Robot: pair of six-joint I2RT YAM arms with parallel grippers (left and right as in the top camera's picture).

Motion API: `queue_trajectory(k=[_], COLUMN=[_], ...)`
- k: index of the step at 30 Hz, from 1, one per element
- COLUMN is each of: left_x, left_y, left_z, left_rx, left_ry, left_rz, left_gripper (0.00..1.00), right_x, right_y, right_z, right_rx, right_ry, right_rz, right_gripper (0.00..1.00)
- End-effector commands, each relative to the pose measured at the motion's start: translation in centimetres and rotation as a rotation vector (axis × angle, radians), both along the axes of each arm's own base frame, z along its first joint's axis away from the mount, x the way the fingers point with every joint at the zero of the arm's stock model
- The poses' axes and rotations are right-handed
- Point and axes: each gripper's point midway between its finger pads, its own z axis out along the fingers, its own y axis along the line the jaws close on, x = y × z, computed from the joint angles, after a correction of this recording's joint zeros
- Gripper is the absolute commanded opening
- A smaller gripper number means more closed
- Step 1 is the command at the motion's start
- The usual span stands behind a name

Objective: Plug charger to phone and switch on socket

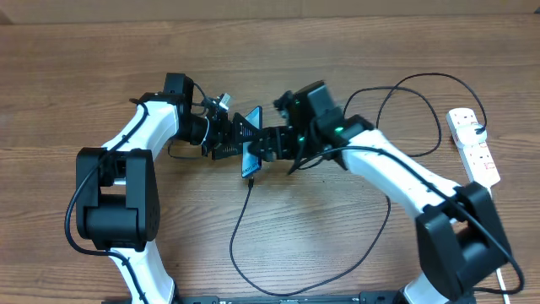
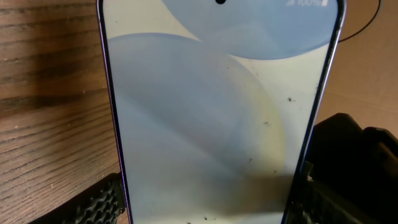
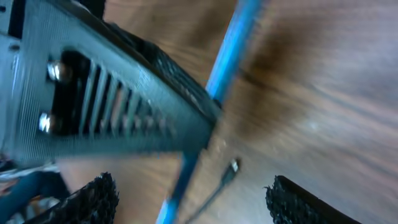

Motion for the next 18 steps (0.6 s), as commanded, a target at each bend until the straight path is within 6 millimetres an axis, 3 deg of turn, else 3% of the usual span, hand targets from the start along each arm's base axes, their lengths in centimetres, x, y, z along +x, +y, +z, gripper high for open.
queue_trajectory(k=[1,8,11,13,18], left_x=[0.0,0.0,0.0,0.0,0.0], left_y=[-0.3,-0.3,-0.3,-0.3,-0.3], left_z=[0.4,0.4,0.4,0.4,0.4], left_rx=[-0.048,-0.048,-0.048,-0.048,-0.048], left_ry=[-0.008,-0.008,-0.008,-0.009,-0.008], left_rz=[-0.012,-0.012,-0.012,-0.012,-0.012], left_gripper=[0.75,0.75,0.75,0.75,0.75], right_x=[1.0,1.8,1.9,2.0,1.7], right_y=[1.2,1.4,1.5,1.7,2.6], right_z=[-0.8,-1.9,-2.0,-1.9,-1.3], right_rx=[-0.065,-0.132,-0.128,-0.120,-0.056], right_ry=[-0.054,-0.079,-0.079,-0.086,-0.041], right_rz=[-0.072,-0.176,-0.178,-0.178,-0.181], right_gripper=[0.78,0.69,0.60,0.47,0.36])
